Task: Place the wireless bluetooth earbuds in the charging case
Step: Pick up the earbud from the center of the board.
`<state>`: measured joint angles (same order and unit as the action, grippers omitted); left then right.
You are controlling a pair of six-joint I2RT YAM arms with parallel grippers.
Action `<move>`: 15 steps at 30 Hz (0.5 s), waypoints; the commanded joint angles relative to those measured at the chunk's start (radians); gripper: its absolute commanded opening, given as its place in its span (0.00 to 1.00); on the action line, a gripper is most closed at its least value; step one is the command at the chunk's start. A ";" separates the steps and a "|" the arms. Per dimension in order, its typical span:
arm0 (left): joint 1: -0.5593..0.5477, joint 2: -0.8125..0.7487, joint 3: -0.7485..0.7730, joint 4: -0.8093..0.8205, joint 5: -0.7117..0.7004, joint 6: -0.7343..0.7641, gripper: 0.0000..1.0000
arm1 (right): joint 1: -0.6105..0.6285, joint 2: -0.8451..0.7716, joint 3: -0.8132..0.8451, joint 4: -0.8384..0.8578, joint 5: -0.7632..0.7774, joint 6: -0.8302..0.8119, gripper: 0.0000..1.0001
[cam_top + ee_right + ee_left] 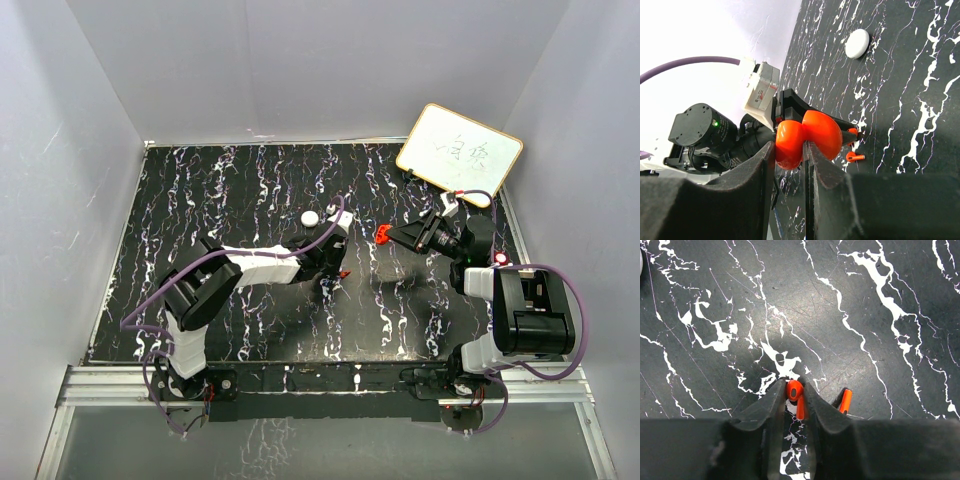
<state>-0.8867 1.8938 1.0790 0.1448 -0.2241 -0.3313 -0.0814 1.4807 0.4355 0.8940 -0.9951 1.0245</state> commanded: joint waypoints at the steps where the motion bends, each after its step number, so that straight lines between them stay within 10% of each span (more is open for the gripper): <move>1: -0.005 -0.012 0.019 -0.018 0.006 0.005 0.15 | -0.009 -0.007 -0.001 0.065 -0.013 0.005 0.00; 15: 0.016 -0.159 -0.032 0.047 0.025 0.034 0.00 | -0.009 0.015 0.004 0.084 -0.035 0.022 0.00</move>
<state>-0.8856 1.8641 1.0725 0.1513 -0.2195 -0.3206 -0.0814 1.4837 0.4335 0.8974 -1.0042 1.0290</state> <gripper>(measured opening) 0.112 0.238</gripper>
